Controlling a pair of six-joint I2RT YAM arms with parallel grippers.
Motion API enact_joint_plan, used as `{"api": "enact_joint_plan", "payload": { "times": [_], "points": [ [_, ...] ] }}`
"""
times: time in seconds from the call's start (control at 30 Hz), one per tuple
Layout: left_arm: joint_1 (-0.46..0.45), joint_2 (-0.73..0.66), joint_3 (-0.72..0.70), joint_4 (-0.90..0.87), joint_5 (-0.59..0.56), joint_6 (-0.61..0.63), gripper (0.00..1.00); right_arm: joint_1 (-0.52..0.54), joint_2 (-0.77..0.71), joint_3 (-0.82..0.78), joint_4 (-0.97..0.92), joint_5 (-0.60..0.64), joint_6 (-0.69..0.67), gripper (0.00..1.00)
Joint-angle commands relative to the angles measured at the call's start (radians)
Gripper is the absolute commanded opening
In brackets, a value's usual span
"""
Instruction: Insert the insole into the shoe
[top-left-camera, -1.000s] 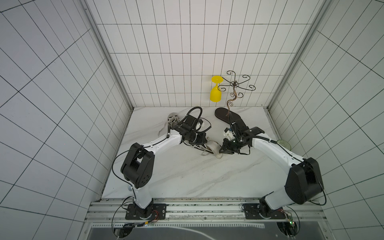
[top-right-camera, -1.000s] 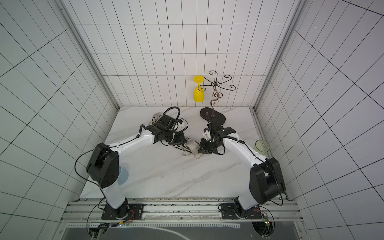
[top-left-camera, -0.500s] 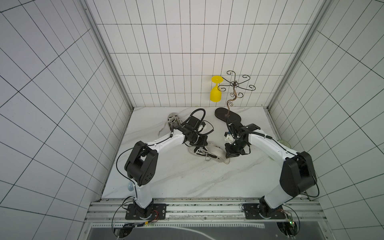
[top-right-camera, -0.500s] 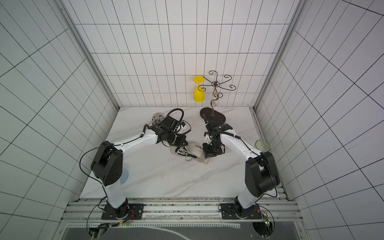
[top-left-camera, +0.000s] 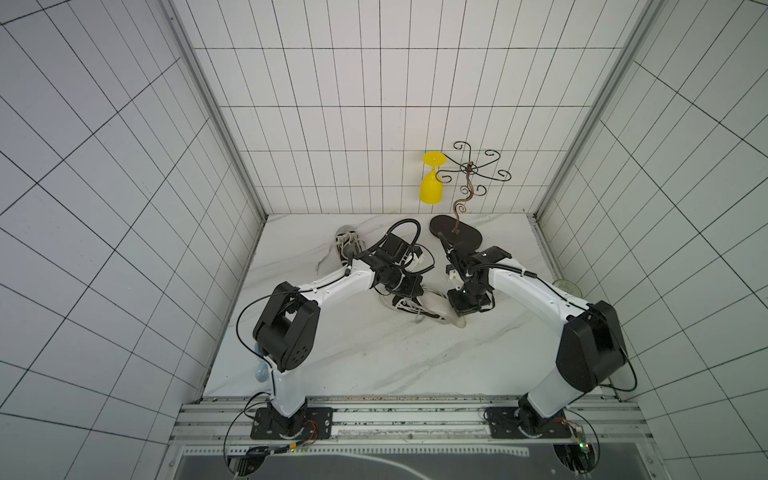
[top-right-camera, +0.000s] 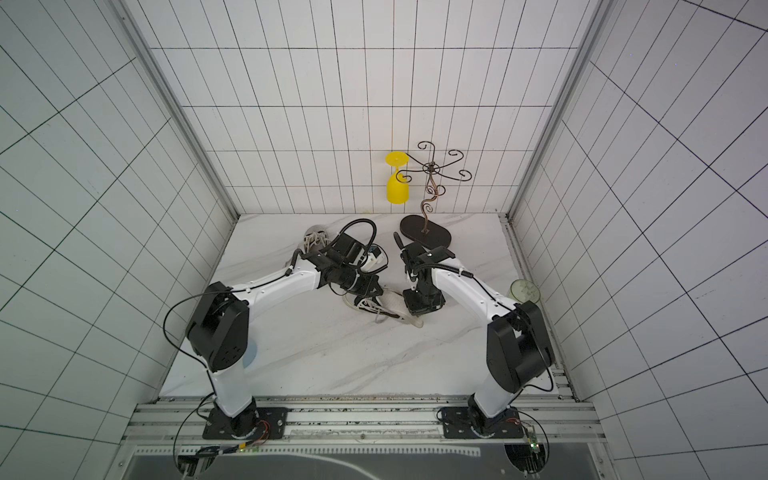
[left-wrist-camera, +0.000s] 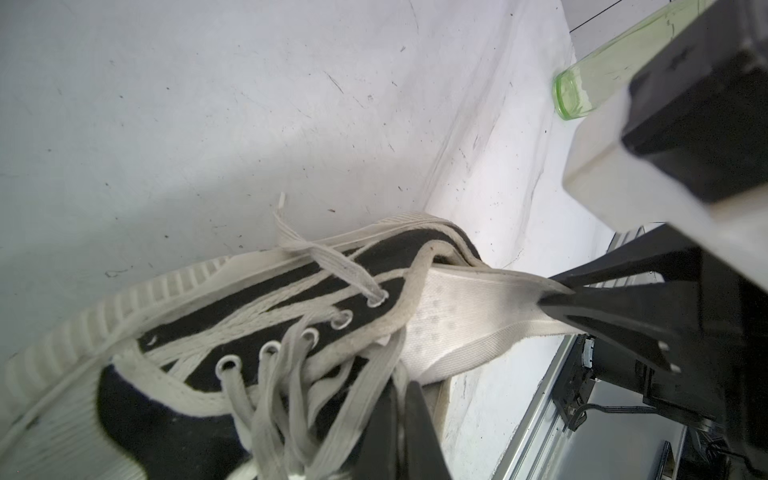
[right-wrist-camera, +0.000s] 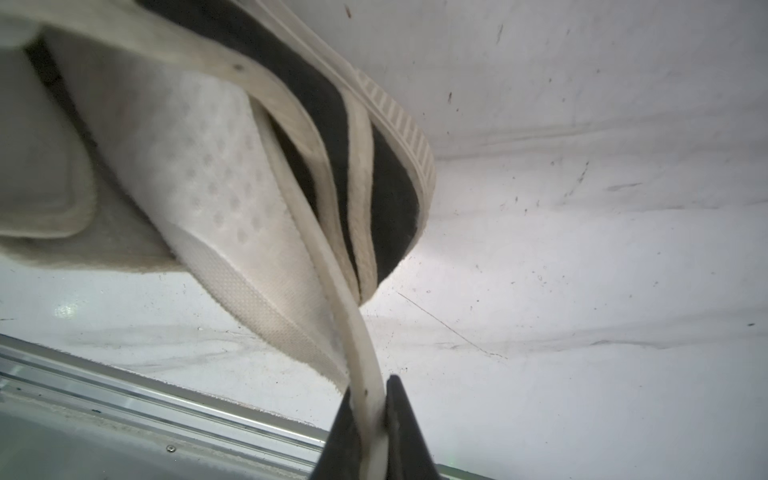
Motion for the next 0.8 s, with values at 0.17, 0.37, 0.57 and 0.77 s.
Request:
{"api": "enact_joint_plan", "payload": {
  "times": [0.17,0.37,0.57,0.77],
  "points": [
    [-0.012,-0.003,-0.01,0.052,0.086,0.015,0.0,0.001,-0.021,0.089,0.113,0.005,0.026,0.14],
    [0.009,-0.032,-0.088,0.166,0.114,-0.114,0.0,0.002,-0.078,-0.063,0.265,-0.073,0.03,0.13],
    [0.027,-0.076,-0.148,0.276,0.068,-0.268,0.0,0.018,-0.105,-0.151,0.328,-0.169,0.072,0.12],
    [0.022,-0.088,-0.137,0.291,0.109,-0.258,0.0,0.034,-0.103,-0.26,0.419,-0.071,0.047,0.1]
  ]
}}
